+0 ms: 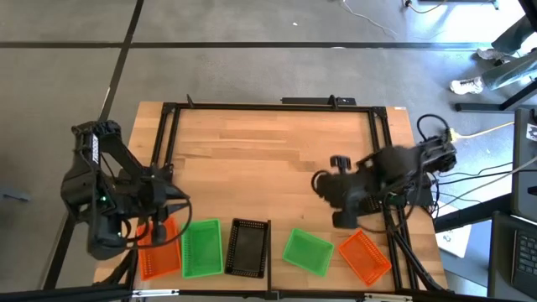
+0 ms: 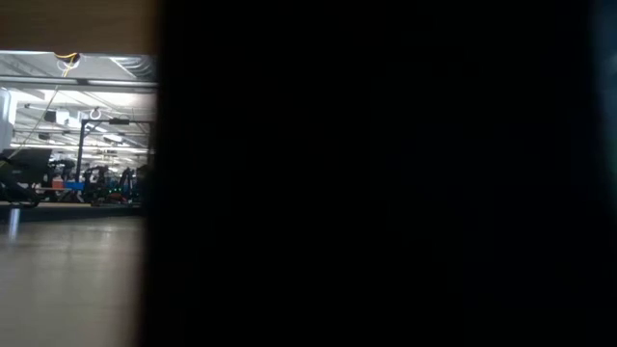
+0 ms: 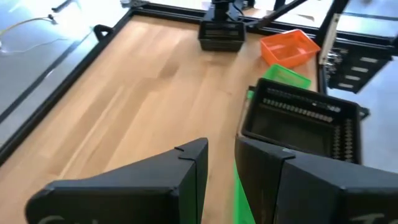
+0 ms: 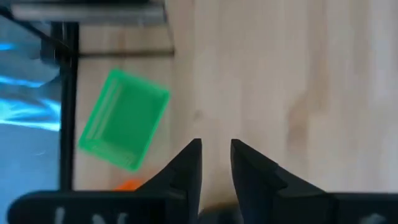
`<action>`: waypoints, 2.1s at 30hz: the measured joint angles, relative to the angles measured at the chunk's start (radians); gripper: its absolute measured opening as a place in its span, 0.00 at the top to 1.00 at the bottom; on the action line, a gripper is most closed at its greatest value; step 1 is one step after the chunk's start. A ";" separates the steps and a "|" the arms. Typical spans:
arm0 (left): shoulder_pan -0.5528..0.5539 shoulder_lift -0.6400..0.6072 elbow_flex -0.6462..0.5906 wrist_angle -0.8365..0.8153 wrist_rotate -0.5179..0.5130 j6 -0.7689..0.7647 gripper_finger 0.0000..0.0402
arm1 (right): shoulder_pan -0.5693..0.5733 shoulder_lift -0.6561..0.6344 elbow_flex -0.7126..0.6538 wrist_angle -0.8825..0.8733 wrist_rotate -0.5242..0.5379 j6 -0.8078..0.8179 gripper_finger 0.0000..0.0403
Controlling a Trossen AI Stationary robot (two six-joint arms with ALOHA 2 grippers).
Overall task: Stack baskets on shelf by color
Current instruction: Stack the green basket on top of the other green baskets on the shelf
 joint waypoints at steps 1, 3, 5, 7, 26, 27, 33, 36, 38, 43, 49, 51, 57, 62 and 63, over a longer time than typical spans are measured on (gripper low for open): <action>0.012 0.000 0.000 0.000 0.000 0.006 0.82 | 0.010 -0.001 -0.039 0.005 -0.024 0.039 0.79; 0.036 0.000 0.000 0.000 0.000 0.032 0.82 | 0.033 -0.004 -0.115 0.020 -0.077 0.093 0.79; 0.059 0.000 0.000 0.000 0.000 0.058 0.82 | 0.055 -0.004 -0.193 0.066 -0.116 0.126 0.79; 0.081 0.000 0.000 0.000 0.000 0.078 0.82 | 0.072 -0.004 -0.271 0.143 -0.141 0.143 0.79; 0.113 0.000 0.000 0.001 0.038 0.104 0.82 | 0.096 -0.004 -0.856 0.801 -0.244 0.419 0.79; 0.113 0.000 0.000 0.001 0.038 0.104 0.82 | 0.096 -0.004 -0.873 0.828 -0.252 0.424 0.79; 0.113 0.000 0.000 0.001 0.038 0.104 0.82 | 0.096 -0.004 -0.919 0.927 -0.268 0.427 0.79; 0.113 0.000 0.000 0.002 0.038 0.104 0.82 | 0.096 -0.004 -0.920 0.926 -0.267 0.422 0.79; 0.113 0.000 0.000 0.002 0.038 0.104 0.82 | 0.094 -0.004 -0.920 0.922 -0.267 0.424 0.79; 0.113 0.000 0.000 0.002 0.038 0.103 0.82 | 0.094 0.016 -0.920 0.922 -0.266 0.427 0.79; 0.113 0.000 0.000 0.002 0.038 0.104 0.82 | 0.094 0.089 -0.921 0.933 -0.265 0.425 0.79; 0.113 0.000 0.000 0.002 0.038 0.104 0.82 | 0.094 0.109 -0.921 0.945 -0.264 0.425 0.79; 0.113 0.000 0.000 0.002 0.038 0.104 0.82 | 0.078 0.147 -0.921 0.982 -0.265 0.425 0.79; 0.113 0.000 0.000 0.008 0.038 0.104 0.82 | 0.061 0.149 -0.921 1.009 -0.264 0.421 0.79; 0.113 0.000 0.000 0.009 0.038 0.104 0.82 | 0.060 0.149 -0.921 1.013 -0.264 0.421 0.79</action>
